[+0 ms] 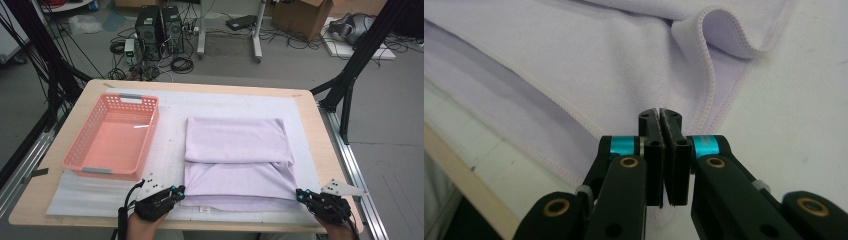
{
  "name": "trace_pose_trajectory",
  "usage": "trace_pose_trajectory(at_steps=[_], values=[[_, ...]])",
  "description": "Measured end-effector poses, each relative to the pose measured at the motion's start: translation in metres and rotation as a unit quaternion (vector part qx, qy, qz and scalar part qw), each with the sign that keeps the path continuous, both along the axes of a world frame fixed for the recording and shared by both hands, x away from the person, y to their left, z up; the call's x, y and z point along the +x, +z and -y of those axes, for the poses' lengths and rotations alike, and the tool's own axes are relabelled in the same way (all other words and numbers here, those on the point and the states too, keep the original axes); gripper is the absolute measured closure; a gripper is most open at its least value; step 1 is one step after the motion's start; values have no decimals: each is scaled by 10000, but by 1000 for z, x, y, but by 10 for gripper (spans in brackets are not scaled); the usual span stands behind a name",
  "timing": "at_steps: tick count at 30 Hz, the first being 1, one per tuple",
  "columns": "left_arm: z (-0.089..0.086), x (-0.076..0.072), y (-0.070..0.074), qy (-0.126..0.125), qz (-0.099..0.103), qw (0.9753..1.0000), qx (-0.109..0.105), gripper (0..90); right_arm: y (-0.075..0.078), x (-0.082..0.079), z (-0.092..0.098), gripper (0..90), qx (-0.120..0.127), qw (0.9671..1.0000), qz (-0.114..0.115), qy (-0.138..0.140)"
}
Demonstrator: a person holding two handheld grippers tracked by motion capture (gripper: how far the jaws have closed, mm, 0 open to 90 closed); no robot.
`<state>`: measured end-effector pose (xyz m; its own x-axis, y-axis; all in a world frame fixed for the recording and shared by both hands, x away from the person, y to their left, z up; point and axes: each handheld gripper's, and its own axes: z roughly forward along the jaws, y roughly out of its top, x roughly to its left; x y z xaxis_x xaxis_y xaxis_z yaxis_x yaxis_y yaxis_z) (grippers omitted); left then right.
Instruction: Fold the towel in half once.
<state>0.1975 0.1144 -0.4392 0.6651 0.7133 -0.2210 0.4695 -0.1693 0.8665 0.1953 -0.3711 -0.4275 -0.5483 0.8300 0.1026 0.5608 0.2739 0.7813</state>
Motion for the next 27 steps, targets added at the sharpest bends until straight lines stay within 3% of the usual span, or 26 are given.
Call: trace_pose_trajectory(at_steps=[6, 8, 9, 10, 11, 14, 16, 19, 22, 23, 24, 25, 26, 27], values=[[-2, -17, -5, -126, -162, 9997, 96, 874, -3, -15, 5, 887, 7, 9997, -248, 78], [-1, -18, -7, -44, -174, 9997, 165, 847, -6, -17, 5, 872, -81, 9995, -294, 81], [-2, -17, -6, 48, -189, 9997, 135, 753, -7, -16, 4, 832, -47, 9994, -348, 65], [-3, -15, -5, 119, -159, 9998, 31, 668, -7, -16, 4, 728, -33, 9994, -337, -12], [-5, -13, -3, 198, -82, 9998, -63, 626, -5, -16, 6, 666, 63, 9995, -280, -112], [-9, -3, -1, 450, -78, 9986, -250, 522, 1, -15, 13, 613, 412, 9981, -72, -455], [-9, 5, -4, 523, -230, 9980, -270, 500, 0, -12, 16, 599, 440, 9968, -86, -665], [-2, 13, -12, 409, -592, 9973, -145, 472, -8, -2, 12, 546, 239, 9965, -354, -724], [8, 14, -18, 250, -759, 9968, -26, 468, -18, 5, 2, 549, 13, 9966, -542, -622], [10, 13, -18, 247, -705, 9972, -38, 459, -18, 4, -2, 601, -160, 9968, -420, -655], [13, 12, -19, 215, -664, 9976, 3, 494, -17, 3, -4, 717, -330, 9971, -374, -575], [15, 9, -20, 253, -541, 9981, 155, 539, -17, 2, -5, 835, -195, 9980, -445, -410], [17, 7, -20, 252, -414, 9982, 351, 647, -17, 1, -6, 847, -160, 9979, -474, -402], [15, 7, -19, 181, -555, 9979, 273, 778, -16, 0, -7, 858, -168, 9978, -493, -400]])
